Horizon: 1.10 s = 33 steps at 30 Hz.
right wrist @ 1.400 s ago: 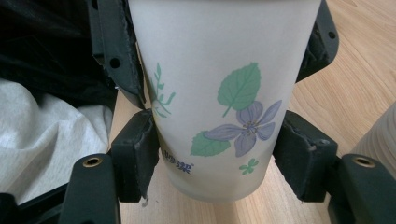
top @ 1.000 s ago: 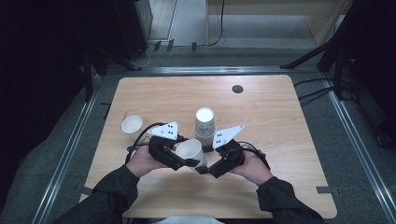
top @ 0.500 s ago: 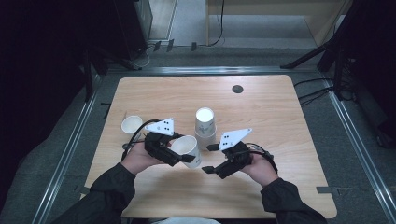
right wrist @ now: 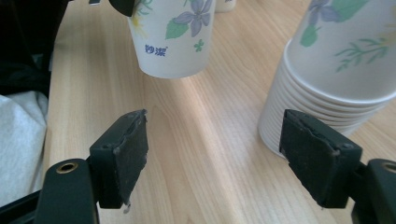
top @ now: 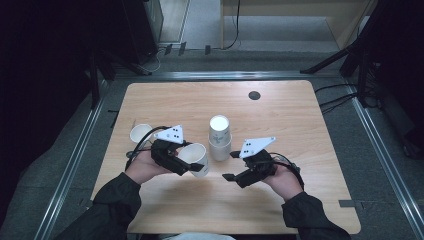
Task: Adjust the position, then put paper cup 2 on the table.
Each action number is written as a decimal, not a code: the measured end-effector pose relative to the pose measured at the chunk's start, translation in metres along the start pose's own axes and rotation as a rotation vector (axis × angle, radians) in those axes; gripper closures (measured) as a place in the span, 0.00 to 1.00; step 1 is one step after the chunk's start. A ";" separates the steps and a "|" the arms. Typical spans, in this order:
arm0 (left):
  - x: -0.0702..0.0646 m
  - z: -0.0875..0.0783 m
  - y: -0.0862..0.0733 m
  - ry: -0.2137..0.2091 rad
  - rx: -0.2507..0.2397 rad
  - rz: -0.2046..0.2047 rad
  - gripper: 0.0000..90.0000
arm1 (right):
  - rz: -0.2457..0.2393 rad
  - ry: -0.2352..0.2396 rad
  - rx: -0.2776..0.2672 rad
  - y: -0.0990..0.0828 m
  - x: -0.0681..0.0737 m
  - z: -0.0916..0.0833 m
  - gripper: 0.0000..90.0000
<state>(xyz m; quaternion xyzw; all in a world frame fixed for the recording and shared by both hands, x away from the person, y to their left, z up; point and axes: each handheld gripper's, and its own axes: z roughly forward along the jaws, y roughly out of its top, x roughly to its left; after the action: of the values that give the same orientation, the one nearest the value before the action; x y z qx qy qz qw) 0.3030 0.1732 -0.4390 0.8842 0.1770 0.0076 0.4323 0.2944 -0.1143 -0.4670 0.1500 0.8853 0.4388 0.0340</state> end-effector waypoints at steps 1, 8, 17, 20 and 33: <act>0.000 0.000 0.000 0.005 0.002 0.002 0.31 | -0.002 -0.006 -0.001 0.000 0.000 -0.001 0.26; 0.002 -0.004 -0.004 0.016 0.044 0.007 0.31 | -0.002 -0.031 -0.007 -0.002 -0.002 -0.009 0.26; 0.002 -0.013 -0.012 0.029 0.063 0.002 0.31 | 0.031 -0.063 -0.015 -0.008 -0.005 -0.018 0.26; 0.003 -0.016 -0.015 0.037 0.059 -0.006 0.31 | 0.030 -0.080 -0.006 -0.009 -0.006 -0.019 0.25; 0.004 -0.042 -0.040 0.091 0.053 -0.033 0.30 | 0.023 -0.068 -0.006 -0.006 -0.011 -0.013 0.25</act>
<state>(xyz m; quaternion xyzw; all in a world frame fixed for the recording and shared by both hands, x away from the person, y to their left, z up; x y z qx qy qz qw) 0.2875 0.2292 -0.4435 0.8911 0.2111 0.0358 0.4002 0.3013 -0.1310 -0.4646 0.1747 0.8805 0.4366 0.0594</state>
